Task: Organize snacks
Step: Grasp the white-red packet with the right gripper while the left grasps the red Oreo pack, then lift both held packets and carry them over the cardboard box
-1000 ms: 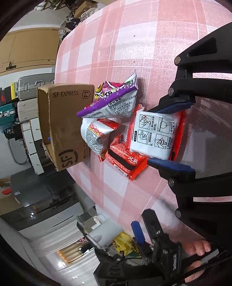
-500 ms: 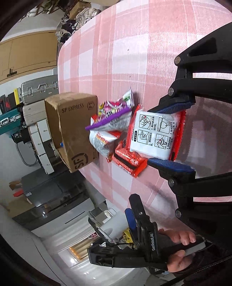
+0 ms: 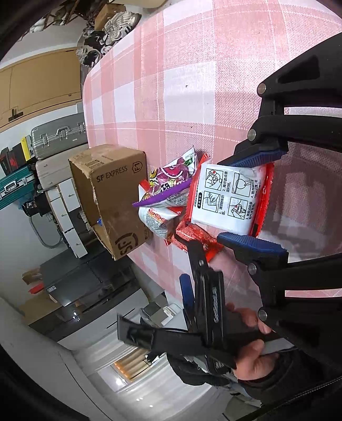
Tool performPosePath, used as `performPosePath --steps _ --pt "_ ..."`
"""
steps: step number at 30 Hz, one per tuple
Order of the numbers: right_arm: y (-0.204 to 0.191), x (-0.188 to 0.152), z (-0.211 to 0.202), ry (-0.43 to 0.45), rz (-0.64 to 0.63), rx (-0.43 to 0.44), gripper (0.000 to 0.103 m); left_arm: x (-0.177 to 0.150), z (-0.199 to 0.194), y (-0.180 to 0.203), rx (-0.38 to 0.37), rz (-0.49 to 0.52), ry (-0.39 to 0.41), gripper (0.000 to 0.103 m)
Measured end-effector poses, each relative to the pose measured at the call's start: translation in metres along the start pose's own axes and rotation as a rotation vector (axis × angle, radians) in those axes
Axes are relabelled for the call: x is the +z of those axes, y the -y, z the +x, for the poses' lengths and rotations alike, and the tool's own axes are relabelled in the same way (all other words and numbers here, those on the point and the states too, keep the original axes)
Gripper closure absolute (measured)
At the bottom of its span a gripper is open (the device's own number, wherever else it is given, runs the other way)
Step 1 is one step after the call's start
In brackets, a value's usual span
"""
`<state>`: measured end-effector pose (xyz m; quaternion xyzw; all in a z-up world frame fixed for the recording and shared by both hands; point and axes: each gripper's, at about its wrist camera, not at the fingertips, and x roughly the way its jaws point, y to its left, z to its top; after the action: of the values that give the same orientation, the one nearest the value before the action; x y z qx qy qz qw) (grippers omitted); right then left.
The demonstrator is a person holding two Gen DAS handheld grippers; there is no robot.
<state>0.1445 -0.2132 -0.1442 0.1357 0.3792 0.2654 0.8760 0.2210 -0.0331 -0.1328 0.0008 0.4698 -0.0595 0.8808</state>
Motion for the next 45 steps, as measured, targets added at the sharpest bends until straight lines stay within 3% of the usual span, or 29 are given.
performPosePath --steps 12,15,19,21,22,25,45 --pt "0.004 -0.001 -0.002 0.010 0.014 0.011 0.055 0.013 0.028 0.006 0.007 -0.004 -0.029 0.002" --pt "0.004 -0.002 -0.003 0.008 0.015 0.003 0.055 0.012 0.031 0.001 0.010 -0.007 -0.032 0.007" --pt "0.004 -0.003 -0.005 0.008 0.015 -0.004 0.055 0.010 0.039 -0.004 -0.008 0.001 -0.049 0.028" --pt "0.002 -0.003 -0.007 0.010 0.012 -0.009 0.055 0.010 0.037 -0.006 -0.023 0.013 -0.026 0.056" --pt "0.001 -0.003 -0.008 0.010 0.011 -0.009 0.055 0.011 0.036 -0.008 -0.032 0.014 -0.026 0.060" --pt "-0.002 -0.002 -0.012 0.012 0.005 -0.018 0.055 0.007 0.032 -0.022 -0.081 -0.023 -0.032 0.060" --pt "-0.057 0.009 -0.028 0.035 -0.098 -0.028 0.055 -0.019 -0.050 -0.037 -0.098 -0.039 0.066 0.060"
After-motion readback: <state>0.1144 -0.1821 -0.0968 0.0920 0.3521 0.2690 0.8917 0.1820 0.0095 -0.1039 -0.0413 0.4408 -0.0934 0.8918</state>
